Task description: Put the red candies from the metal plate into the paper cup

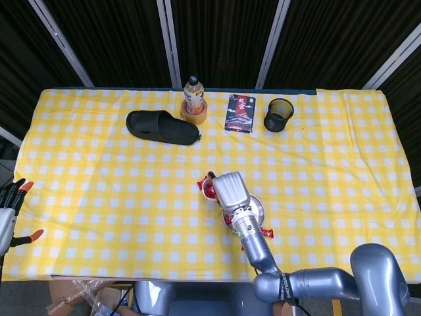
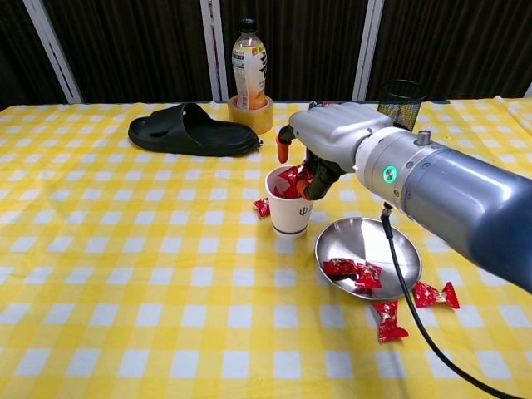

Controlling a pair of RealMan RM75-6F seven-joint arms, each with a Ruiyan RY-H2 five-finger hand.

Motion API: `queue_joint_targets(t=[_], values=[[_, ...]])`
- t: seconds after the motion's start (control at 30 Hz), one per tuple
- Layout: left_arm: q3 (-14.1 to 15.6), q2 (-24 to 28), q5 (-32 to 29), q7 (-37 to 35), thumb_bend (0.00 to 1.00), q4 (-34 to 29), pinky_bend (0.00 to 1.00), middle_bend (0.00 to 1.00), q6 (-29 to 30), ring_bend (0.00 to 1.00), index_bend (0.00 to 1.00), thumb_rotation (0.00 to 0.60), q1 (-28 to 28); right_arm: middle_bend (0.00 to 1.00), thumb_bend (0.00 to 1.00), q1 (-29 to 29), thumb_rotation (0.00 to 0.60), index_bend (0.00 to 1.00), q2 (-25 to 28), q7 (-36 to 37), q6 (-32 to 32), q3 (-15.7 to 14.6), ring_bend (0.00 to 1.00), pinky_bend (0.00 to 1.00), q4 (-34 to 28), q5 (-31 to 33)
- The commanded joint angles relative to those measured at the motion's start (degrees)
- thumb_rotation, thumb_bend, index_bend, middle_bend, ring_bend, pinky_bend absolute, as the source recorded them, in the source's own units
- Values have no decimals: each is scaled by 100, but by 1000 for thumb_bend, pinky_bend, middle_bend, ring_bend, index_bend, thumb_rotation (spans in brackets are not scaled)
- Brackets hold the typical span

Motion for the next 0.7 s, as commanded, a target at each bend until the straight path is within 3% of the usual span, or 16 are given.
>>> queue_joint_targets(t=[0.03, 0.7], values=[[0, -3, 2, 1, 47, 1, 0, 0, 3, 0, 5, 600, 0, 855, 553, -11, 600, 303, 1, -17, 38, -24, 923, 978, -42, -33], [-6, -2, 7, -27, 48, 16, 0, 0, 14, 0, 5, 600, 2, 855, 504, -141, 600, 221, 93, -87, 321, -157, 922, 978, -427, -287]])
